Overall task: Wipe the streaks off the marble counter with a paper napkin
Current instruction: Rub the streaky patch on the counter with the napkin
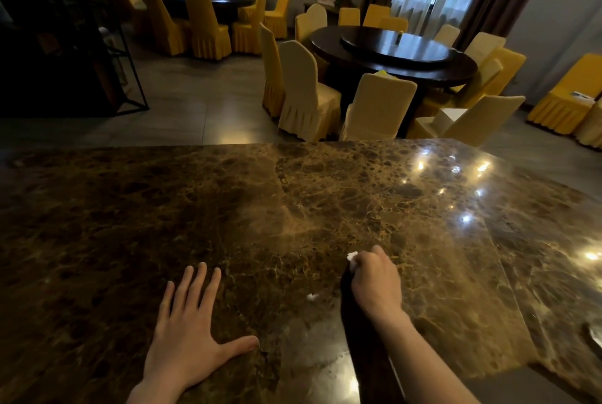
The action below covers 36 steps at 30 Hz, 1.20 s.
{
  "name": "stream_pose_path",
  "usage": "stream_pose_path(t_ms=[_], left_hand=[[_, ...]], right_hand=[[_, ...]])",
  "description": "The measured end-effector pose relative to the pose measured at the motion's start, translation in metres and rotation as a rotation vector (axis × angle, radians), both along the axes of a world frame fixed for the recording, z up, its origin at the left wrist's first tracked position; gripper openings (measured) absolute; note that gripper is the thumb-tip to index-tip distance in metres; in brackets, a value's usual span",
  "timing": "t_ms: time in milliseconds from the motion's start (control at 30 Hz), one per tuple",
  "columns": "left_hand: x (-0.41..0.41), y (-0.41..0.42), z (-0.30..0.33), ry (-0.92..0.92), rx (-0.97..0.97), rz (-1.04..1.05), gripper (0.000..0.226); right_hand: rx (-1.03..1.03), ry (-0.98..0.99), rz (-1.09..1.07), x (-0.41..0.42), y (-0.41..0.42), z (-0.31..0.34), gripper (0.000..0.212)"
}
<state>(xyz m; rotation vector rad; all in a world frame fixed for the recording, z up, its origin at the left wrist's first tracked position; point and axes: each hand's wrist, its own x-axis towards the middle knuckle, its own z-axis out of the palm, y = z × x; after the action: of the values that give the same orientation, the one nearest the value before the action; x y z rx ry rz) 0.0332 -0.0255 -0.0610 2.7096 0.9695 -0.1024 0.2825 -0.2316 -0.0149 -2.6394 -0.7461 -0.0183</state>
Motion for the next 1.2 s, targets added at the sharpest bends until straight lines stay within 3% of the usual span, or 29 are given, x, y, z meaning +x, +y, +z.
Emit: stream_pose_path(t_ms=[200, 400, 533, 667, 733, 833, 900, 1200], left_hand=[[0.000, 0.002, -0.001, 0.012, -0.002, -0.007, 0.143], [0.000, 0.001, 0.001, 0.038, 0.007, -0.015, 0.142], [0.001, 0.000, -0.001, 0.041, 0.012, -0.016, 0.143], [0.000, 0.000, -0.002, 0.032, 0.018, -0.014, 0.144], [0.000, 0.000, -0.004, 0.021, 0.018, -0.017, 0.143], [-0.001, 0.001, -0.006, 0.025, 0.020, -0.019, 0.143], [0.000, 0.001, -0.006, 0.006, 0.028, -0.018, 0.142], [-0.003, 0.001, -0.009, -0.044, 0.028, -0.014, 0.142]], right_hand=[[0.008, 0.036, 0.298, -0.059, 0.004, -0.018, 0.011], [0.011, -0.011, -0.035, -0.007, 0.008, 0.001, 0.015], [0.061, 0.089, 0.169, -0.054, 0.011, -0.015, 0.014], [0.177, 0.151, 0.072, -0.033, 0.000, 0.002, 0.025], [0.210, 0.106, 0.126, -0.042, 0.006, 0.010, 0.019], [0.091, 0.094, 0.337, -0.092, 0.026, -0.004, 0.011], [0.053, 0.038, 0.366, -0.104, 0.026, -0.016, 0.007], [0.034, -0.004, -0.057, -0.048, 0.009, -0.009, 0.014]])
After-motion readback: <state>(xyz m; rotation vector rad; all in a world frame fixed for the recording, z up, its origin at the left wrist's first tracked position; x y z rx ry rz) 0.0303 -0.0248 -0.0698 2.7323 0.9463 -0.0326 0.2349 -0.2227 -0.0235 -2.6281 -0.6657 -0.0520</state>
